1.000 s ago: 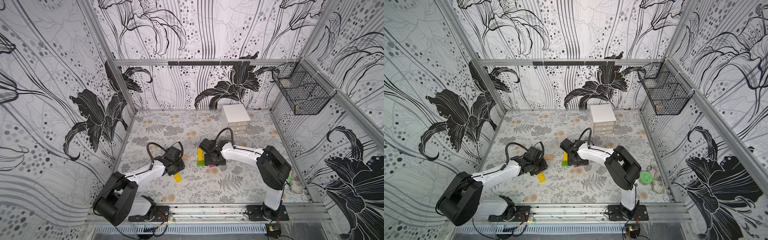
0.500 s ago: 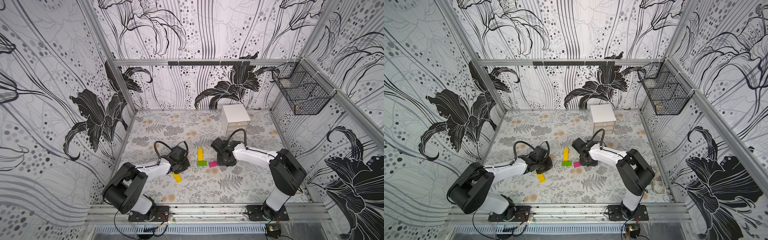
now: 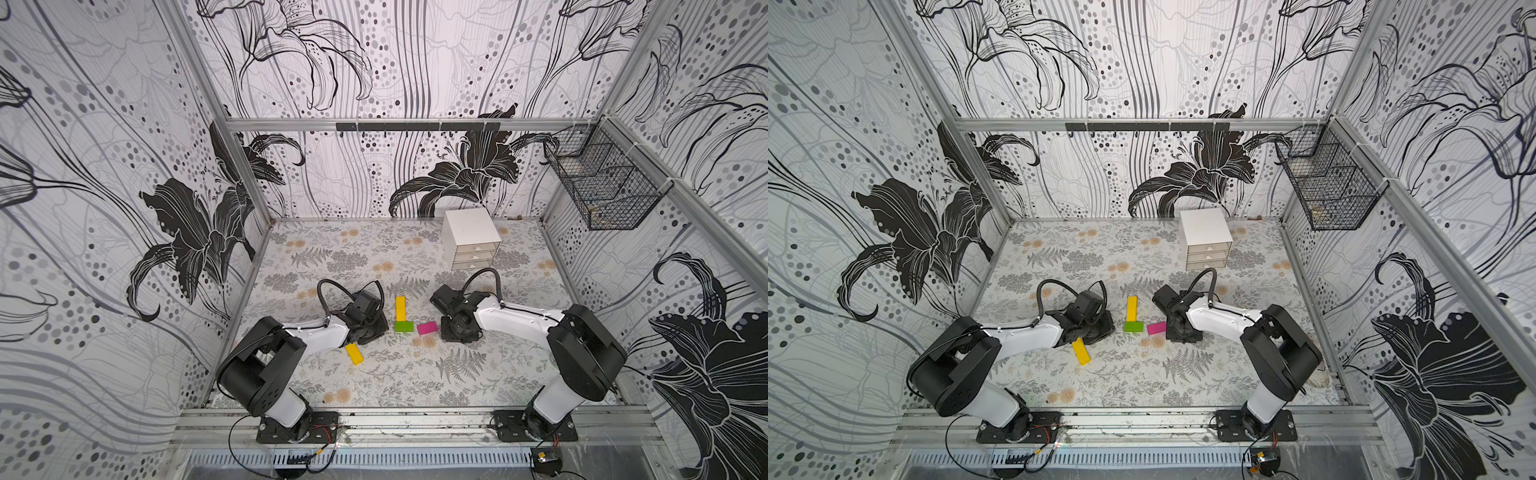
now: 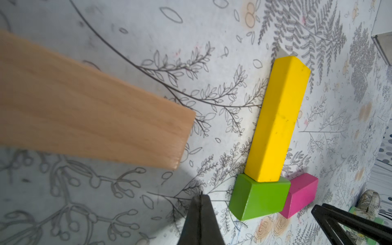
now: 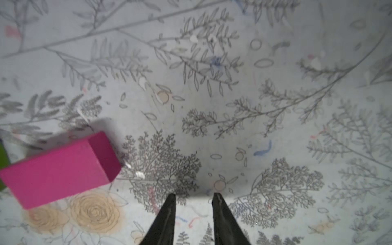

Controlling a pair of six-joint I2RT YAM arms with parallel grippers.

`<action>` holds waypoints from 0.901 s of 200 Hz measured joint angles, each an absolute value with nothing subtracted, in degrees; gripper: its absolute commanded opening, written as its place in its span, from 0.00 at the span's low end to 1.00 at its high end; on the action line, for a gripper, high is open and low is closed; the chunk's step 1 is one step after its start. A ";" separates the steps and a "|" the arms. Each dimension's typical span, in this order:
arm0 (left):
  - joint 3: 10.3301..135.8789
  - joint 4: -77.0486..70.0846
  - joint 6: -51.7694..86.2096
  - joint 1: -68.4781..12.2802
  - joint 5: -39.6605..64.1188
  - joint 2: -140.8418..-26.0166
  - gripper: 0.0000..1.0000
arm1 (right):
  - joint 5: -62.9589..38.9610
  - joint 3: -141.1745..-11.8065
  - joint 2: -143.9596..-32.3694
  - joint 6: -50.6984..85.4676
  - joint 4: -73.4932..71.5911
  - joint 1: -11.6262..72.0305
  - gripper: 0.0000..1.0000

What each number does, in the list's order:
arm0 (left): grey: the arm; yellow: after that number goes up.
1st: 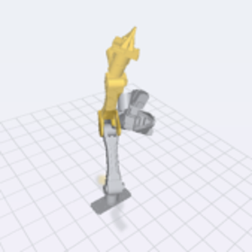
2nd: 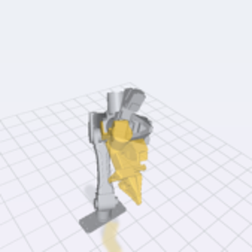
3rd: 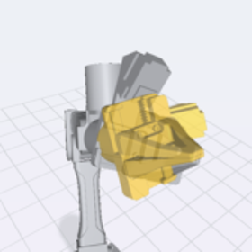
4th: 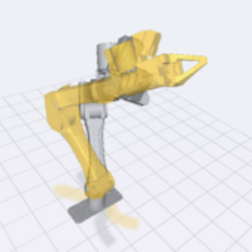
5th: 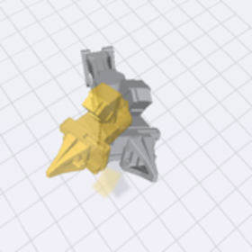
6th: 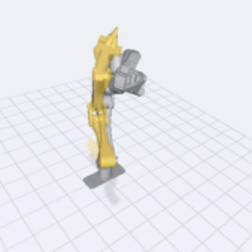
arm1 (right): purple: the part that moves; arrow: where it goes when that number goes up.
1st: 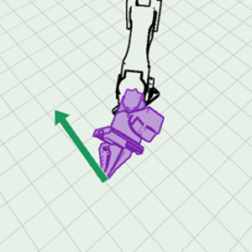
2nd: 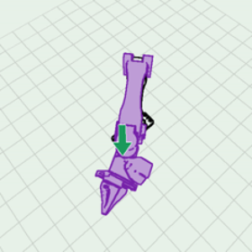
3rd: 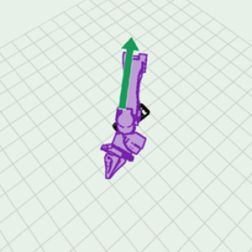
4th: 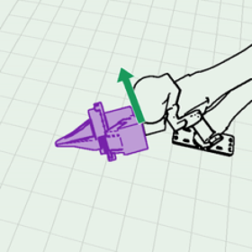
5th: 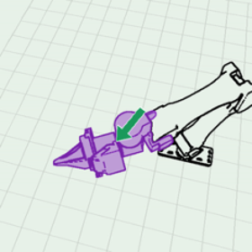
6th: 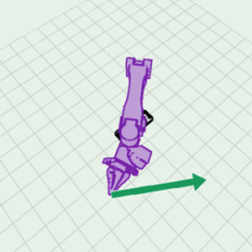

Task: Assemble the letter h with building blocks
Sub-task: Assemble the building block at the center of the board.

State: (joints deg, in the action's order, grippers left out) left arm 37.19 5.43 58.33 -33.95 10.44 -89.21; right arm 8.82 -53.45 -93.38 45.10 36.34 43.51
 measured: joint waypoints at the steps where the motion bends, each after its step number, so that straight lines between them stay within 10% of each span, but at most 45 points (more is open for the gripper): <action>1: 37.19 5.41 58.33 -34.02 10.46 -89.23 0.00 | 8.84 -53.39 -93.32 45.15 36.34 43.62 0.31; 180: 38.37 1.04 59.83 -36.62 11.05 -92.18 0.00 | 8.01 -55.70 -95.57 50.15 33.95 52.18 0.28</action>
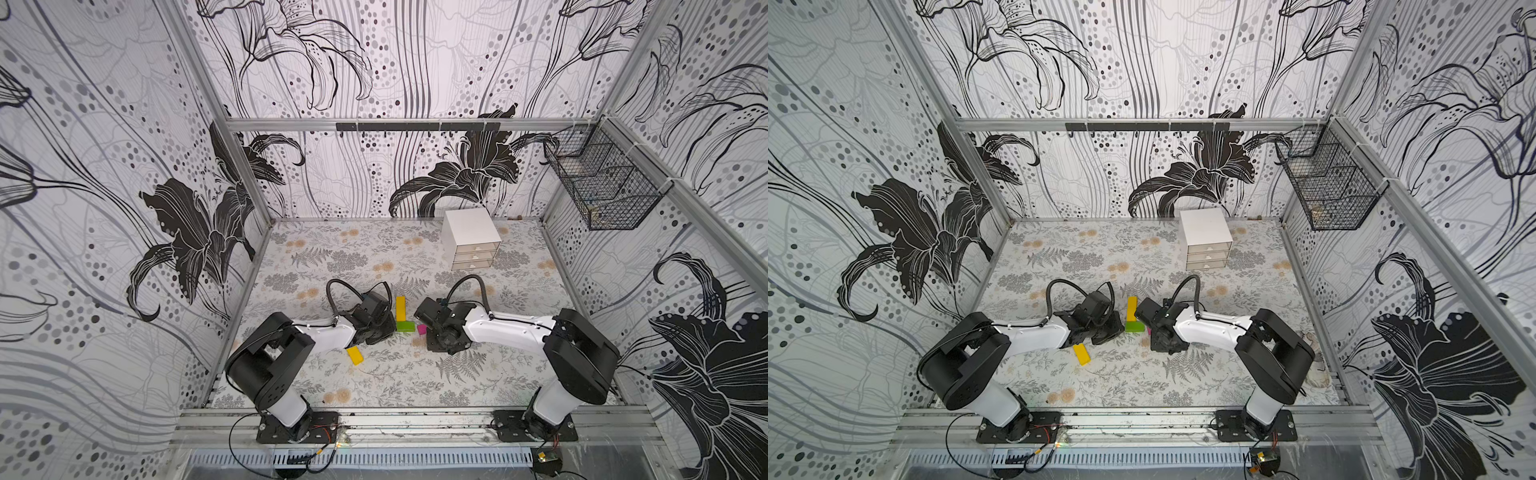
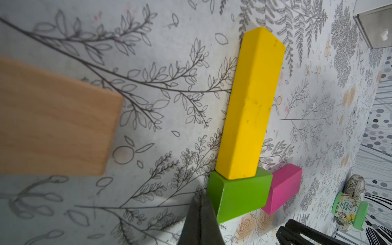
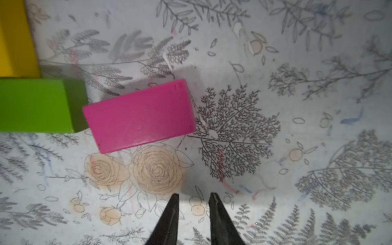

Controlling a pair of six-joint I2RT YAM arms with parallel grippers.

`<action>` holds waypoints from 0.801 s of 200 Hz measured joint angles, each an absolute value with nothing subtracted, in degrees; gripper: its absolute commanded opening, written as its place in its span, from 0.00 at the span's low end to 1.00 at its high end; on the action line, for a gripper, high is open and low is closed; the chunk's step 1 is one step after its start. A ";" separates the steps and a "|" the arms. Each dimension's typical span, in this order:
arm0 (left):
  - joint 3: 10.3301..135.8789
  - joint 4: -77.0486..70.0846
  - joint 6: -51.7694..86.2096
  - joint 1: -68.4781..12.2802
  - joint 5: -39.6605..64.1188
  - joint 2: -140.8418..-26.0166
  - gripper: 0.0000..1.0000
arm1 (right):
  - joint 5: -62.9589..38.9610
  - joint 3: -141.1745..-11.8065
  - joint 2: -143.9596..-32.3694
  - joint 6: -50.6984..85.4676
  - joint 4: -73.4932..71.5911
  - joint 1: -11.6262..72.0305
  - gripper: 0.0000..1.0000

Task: Assemble the letter h with building blocks
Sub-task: Assemble the building block at the center of the board.

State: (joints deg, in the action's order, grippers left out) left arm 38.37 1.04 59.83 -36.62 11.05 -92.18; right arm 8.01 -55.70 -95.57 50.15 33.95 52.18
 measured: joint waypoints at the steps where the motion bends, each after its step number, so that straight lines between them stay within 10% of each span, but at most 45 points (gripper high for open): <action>1: 38.39 1.04 59.83 -36.62 11.05 -92.20 0.00 | 8.01 -55.79 -95.70 50.15 33.93 52.18 0.28; 160: 38.41 1.08 59.79 -36.67 10.98 -92.23 0.00 | 8.21 -66.63 -105.82 48.97 33.85 52.18 0.27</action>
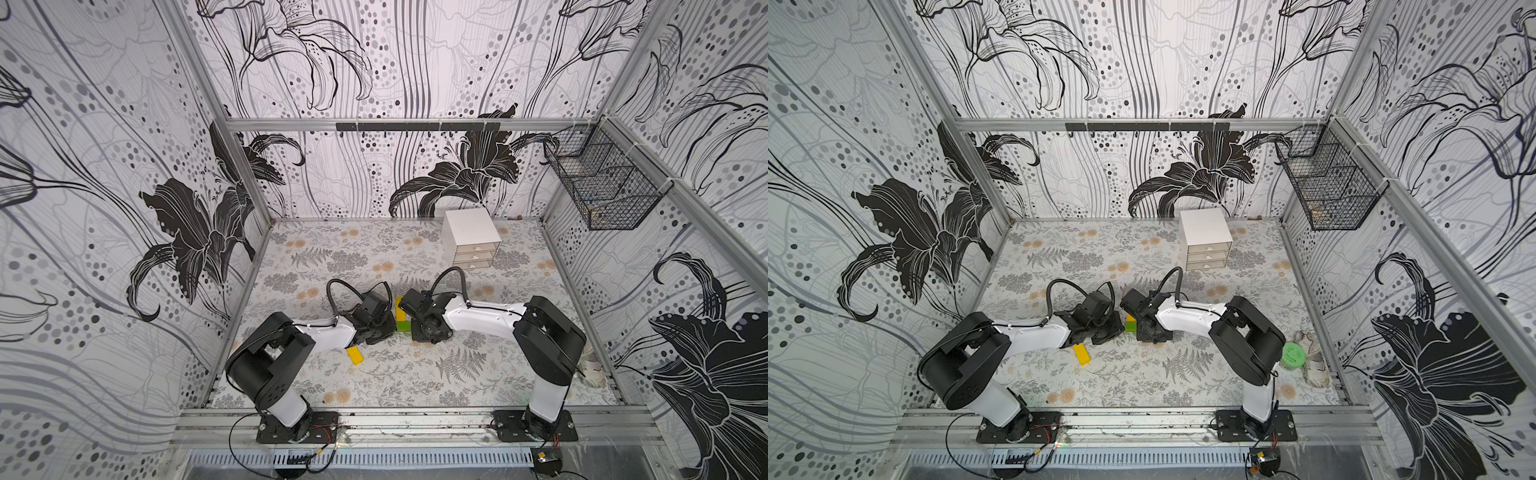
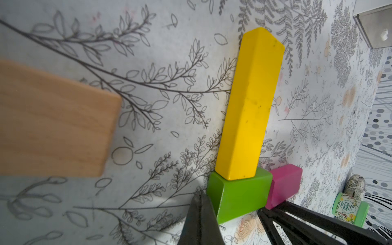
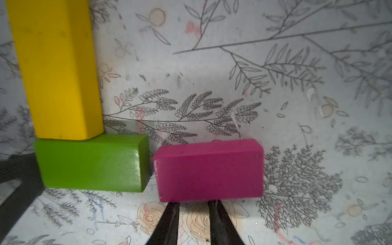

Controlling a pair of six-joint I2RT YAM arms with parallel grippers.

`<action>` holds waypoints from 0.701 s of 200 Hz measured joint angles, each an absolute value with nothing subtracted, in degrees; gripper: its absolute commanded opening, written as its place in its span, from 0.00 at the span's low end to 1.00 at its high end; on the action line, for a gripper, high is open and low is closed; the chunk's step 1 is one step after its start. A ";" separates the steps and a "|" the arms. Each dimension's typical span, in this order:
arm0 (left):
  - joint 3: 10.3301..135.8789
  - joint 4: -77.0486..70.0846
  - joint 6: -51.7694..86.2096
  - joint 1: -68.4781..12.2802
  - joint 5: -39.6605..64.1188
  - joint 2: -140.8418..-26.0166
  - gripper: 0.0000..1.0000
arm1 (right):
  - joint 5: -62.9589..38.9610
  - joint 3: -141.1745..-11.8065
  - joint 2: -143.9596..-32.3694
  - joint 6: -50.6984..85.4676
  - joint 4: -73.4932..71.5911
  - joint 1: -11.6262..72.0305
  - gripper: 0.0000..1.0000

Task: Assemble the letter h with building blocks
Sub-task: Assemble the building block at the center of the board.

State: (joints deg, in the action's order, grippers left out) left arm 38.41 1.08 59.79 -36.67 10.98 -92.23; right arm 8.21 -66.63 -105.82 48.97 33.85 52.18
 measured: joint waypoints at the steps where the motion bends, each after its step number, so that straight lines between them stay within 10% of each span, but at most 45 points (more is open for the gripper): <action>1: 38.41 1.10 59.79 -36.67 10.98 -92.23 0.00 | 8.23 -66.65 -105.84 48.97 33.85 52.18 0.27; 140: 38.50 1.08 59.72 -36.67 11.03 -92.33 0.00 | 10.37 -64.69 -98.39 47.31 37.04 52.07 0.29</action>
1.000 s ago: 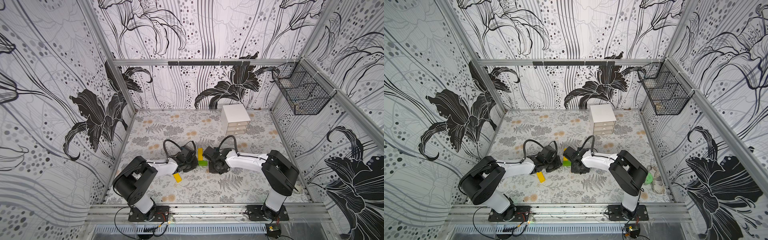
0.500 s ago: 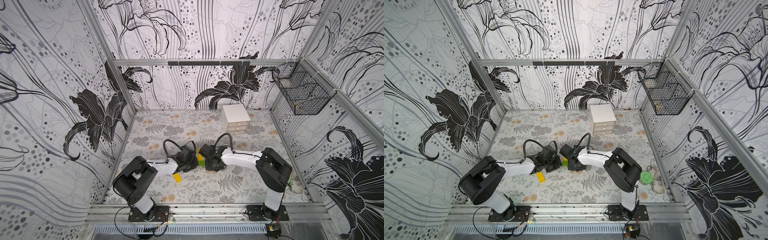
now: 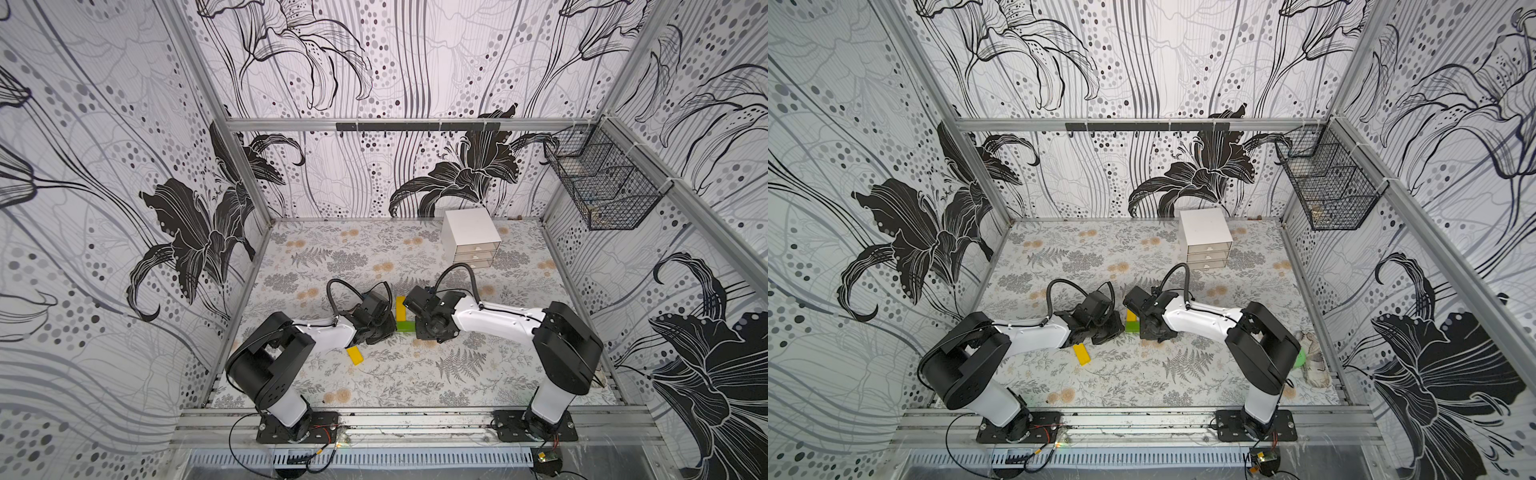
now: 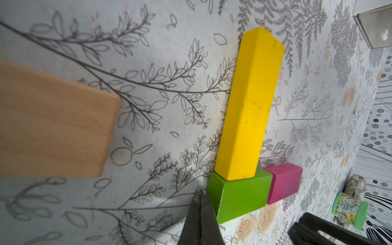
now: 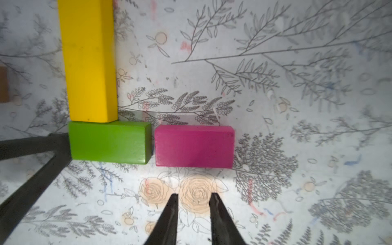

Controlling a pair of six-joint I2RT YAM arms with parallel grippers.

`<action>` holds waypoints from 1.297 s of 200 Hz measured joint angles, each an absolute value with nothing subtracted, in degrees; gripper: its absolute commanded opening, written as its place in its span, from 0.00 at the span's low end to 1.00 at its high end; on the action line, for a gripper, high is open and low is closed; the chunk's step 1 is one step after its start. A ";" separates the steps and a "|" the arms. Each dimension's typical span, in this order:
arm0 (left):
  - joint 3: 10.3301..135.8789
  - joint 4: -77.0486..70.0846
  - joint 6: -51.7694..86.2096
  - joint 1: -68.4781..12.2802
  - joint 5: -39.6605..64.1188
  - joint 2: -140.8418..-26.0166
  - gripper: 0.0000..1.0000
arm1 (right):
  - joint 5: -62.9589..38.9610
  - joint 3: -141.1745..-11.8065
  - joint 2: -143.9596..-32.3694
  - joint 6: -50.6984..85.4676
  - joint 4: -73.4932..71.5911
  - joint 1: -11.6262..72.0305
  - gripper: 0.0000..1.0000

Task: Assemble the letter h with building blocks
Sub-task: Assemble the building block at the center of the board.

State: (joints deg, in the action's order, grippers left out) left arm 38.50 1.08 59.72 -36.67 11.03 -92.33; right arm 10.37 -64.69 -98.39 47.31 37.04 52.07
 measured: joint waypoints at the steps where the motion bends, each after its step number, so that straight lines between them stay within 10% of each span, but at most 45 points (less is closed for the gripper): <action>1: 38.50 1.08 59.72 -36.67 11.03 -92.33 0.00 | 10.44 -64.58 -98.15 47.31 37.12 52.05 0.29; 259: 39.68 2.85 58.76 -36.69 11.00 -92.73 0.00 | 9.02 -61.19 -101.80 40.64 32.67 42.72 0.23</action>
